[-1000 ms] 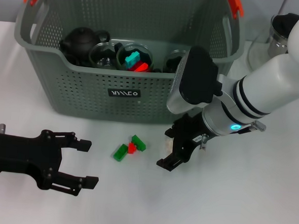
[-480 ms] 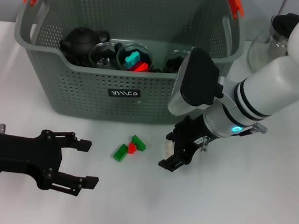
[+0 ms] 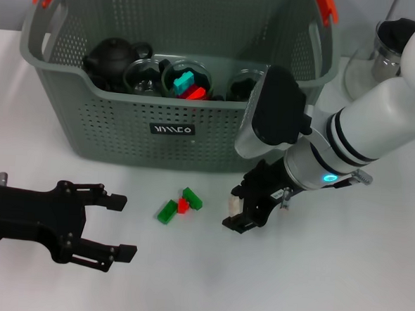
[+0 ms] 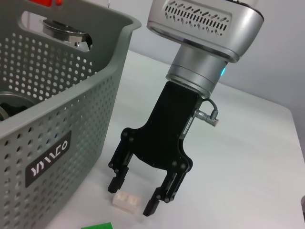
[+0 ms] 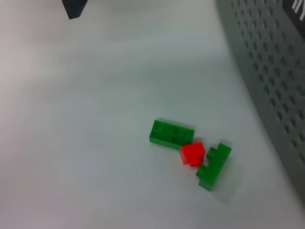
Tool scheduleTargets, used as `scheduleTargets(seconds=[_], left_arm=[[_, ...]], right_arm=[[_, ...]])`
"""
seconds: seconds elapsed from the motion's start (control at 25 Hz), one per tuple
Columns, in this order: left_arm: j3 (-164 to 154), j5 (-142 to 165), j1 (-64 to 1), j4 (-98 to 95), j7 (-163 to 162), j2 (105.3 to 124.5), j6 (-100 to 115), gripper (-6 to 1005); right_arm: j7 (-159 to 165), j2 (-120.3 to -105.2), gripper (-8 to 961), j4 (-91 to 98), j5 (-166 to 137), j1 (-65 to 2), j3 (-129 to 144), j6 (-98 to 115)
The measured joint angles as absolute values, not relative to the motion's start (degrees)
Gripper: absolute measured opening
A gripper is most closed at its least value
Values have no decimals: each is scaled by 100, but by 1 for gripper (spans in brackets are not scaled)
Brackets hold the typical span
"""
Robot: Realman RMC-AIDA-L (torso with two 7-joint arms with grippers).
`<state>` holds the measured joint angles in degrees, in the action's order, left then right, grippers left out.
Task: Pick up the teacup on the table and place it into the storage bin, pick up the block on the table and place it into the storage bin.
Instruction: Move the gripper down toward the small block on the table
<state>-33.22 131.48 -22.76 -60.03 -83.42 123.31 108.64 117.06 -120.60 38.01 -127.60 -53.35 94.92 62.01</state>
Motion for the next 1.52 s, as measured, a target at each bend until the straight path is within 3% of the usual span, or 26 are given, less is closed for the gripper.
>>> scheduleTargets(seconds=[0.12,0.24,0.44,1.52], left_arm=[[-3322,13148,-2277,-6003,-8344,12331,10863,917],[-3322,13148,-2280,-6003,-8345,12331,10864,917],[-3322,13148,-2292,-6003,-8347,12328,10863,917],[-3322,13139,-2321,-6003,-8358,12322,10863,917]], right_arm=[[11707,-12058,751,3797,-12757,-5335,9493,6171],[11709,-12062,529,3793,-12751,-5335,9512,6134],[11711,-12066,450,3784,-12752,-5335,9518,6109],[11716,-12068,553,3772,-12789,-5341,9521,6127]])
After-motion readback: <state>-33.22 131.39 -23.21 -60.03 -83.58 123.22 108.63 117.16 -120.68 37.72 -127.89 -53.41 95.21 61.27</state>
